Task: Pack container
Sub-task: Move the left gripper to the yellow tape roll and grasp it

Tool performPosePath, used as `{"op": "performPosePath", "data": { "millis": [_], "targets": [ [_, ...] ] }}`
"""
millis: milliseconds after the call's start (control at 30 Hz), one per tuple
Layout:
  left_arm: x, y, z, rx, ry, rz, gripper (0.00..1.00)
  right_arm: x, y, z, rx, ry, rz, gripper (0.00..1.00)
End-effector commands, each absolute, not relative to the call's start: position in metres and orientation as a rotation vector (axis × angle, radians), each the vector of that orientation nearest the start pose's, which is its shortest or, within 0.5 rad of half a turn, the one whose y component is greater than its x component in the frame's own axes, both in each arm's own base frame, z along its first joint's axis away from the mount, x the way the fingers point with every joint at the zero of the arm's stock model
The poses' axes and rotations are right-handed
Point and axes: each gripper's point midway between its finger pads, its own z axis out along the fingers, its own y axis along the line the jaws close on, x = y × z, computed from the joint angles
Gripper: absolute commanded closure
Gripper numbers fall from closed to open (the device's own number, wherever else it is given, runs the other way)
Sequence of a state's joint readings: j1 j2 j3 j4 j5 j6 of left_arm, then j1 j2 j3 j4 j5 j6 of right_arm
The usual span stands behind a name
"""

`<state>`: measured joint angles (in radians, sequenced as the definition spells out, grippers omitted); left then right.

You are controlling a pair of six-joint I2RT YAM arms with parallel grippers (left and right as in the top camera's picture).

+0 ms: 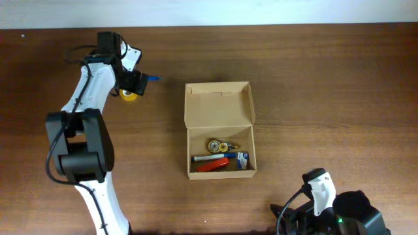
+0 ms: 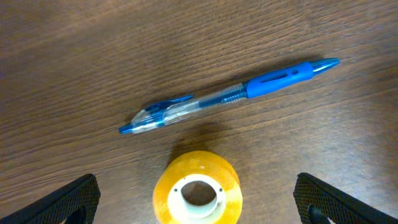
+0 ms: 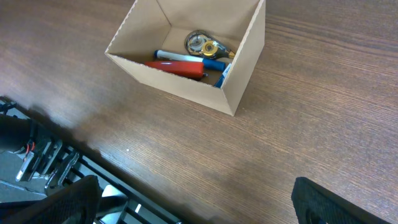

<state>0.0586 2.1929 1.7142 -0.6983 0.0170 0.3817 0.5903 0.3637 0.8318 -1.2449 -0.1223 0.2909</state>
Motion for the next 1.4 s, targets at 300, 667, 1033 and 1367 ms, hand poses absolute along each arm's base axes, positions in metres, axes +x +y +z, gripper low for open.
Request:
{"op": "performPosePath", "data": {
  "millis": [300, 667, 1033, 1367],
  "targets": [
    [0.510, 0.035, 0.007, 0.368, 2.765, -0.046, 0.01, 0.103, 0.097, 0.199, -0.438, 2.381, 0.571, 0.01],
    [0.506, 0.034, -0.004, 0.338, 2.796, -0.061, 0.03, 0.103, 0.097, 0.199, -0.438, 2.381, 0.571, 0.01],
    [0.498, 0.033, -0.016, 0.335, 2.841, -0.082, 0.37, 0.103, 0.097, 0.199, -0.438, 2.381, 0.571, 0.01],
    [0.487, 0.029, -0.011, 0.247, 2.905, -0.131, 0.50, 0.103, 0.097, 0.199, -0.438, 2.381, 0.571, 0.01]
  ]
}}
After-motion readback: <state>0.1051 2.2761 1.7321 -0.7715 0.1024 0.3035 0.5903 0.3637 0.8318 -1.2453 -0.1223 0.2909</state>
